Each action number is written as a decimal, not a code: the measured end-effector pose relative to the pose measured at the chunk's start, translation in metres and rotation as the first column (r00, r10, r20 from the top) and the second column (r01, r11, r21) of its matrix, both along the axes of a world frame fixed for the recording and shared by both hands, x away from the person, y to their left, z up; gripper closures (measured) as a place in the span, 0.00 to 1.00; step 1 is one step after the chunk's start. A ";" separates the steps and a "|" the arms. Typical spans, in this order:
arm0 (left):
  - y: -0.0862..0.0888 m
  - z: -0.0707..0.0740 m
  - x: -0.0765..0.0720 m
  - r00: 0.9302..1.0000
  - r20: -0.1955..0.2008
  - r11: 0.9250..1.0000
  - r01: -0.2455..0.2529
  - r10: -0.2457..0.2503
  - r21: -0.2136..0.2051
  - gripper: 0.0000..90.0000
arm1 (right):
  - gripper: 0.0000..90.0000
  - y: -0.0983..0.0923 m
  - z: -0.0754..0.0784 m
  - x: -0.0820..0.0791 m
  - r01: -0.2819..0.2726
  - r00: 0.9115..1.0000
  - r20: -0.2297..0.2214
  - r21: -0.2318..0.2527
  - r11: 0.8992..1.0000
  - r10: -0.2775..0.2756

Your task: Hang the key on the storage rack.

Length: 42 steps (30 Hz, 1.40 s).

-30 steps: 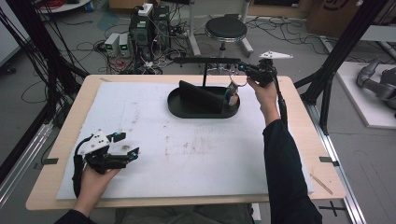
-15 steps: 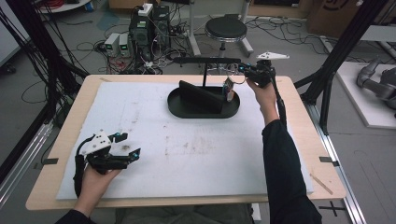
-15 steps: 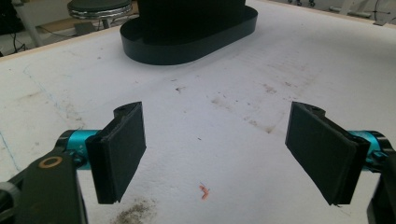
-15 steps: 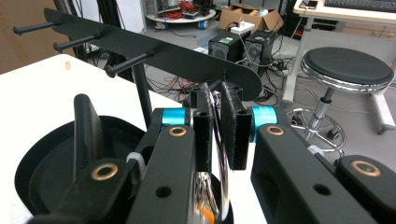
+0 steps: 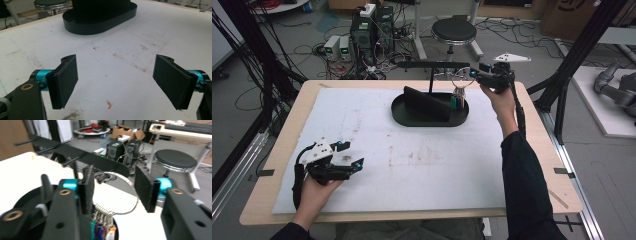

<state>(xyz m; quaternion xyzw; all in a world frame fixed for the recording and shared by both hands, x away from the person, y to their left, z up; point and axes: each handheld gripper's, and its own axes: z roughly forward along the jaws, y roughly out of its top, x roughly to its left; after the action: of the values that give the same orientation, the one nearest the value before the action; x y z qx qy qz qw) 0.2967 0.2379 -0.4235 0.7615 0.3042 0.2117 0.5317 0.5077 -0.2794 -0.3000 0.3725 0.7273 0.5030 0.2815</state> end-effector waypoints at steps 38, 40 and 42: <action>-0.014 0.024 0.024 0.998 0.047 0.998 -0.044 0.046 -0.046 0.22 | 0.30 -0.069 -0.073 -0.179 0.023 0.999 0.022 0.123 0.992 -0.026; -0.015 0.024 0.022 0.997 0.053 0.998 -0.045 0.047 -0.038 0.22 | 0.30 -0.069 -0.086 -0.180 0.013 1.000 -0.016 0.120 0.993 -0.011; -0.016 0.025 0.021 0.997 0.054 0.998 -0.045 0.046 -0.035 0.22 | 0.30 -0.067 -0.094 -0.181 0.005 0.999 -0.034 0.103 0.995 -0.001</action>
<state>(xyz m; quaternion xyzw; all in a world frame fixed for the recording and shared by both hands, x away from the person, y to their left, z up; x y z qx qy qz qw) 0.3180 0.2224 -0.3987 0.7393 0.3104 0.2393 0.5476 0.3269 -0.3468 -0.3942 0.3961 0.7044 0.5332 0.2502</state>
